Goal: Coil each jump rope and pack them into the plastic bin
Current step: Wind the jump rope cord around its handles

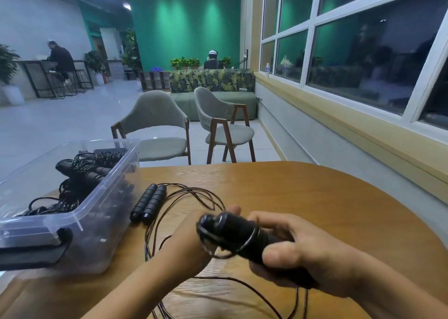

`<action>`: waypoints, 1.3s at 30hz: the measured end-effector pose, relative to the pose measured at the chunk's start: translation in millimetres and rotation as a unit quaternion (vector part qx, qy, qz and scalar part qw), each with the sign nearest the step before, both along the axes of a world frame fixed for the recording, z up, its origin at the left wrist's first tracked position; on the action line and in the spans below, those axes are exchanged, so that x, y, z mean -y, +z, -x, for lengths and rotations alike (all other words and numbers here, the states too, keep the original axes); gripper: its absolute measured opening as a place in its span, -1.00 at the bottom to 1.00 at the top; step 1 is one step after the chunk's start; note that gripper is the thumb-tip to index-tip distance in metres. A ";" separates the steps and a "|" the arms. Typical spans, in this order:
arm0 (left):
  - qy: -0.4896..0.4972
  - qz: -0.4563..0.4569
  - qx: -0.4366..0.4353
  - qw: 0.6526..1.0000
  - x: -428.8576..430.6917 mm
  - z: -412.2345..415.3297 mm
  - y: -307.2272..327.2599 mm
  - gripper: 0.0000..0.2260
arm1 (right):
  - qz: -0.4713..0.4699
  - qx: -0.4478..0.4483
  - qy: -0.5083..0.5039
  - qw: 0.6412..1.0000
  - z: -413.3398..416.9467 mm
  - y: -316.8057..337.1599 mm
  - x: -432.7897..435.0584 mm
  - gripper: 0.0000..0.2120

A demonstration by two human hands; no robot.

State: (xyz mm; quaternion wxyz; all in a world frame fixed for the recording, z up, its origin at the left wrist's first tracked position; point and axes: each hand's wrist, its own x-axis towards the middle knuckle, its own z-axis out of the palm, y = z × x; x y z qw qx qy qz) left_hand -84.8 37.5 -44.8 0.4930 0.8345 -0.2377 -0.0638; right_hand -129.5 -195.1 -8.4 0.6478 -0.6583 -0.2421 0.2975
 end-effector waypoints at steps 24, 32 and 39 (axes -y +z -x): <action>0.048 -0.215 0.287 0.932 11.1 19.9 4.3 -0.67 | 0.172 0.217 -0.418 0.865 -23.5 -11.6 13.4 -0.57; 0.062 -0.182 0.302 0.934 -0.2 16.0 17.8 -0.79 | 0.343 0.228 -0.290 0.864 -27.6 -15.5 13.4 -0.56; 0.028 -0.173 0.300 0.938 -10.1 10.2 22.8 -0.76 | 0.390 0.183 -0.136 0.892 -20.1 -12.9 5.0 -0.58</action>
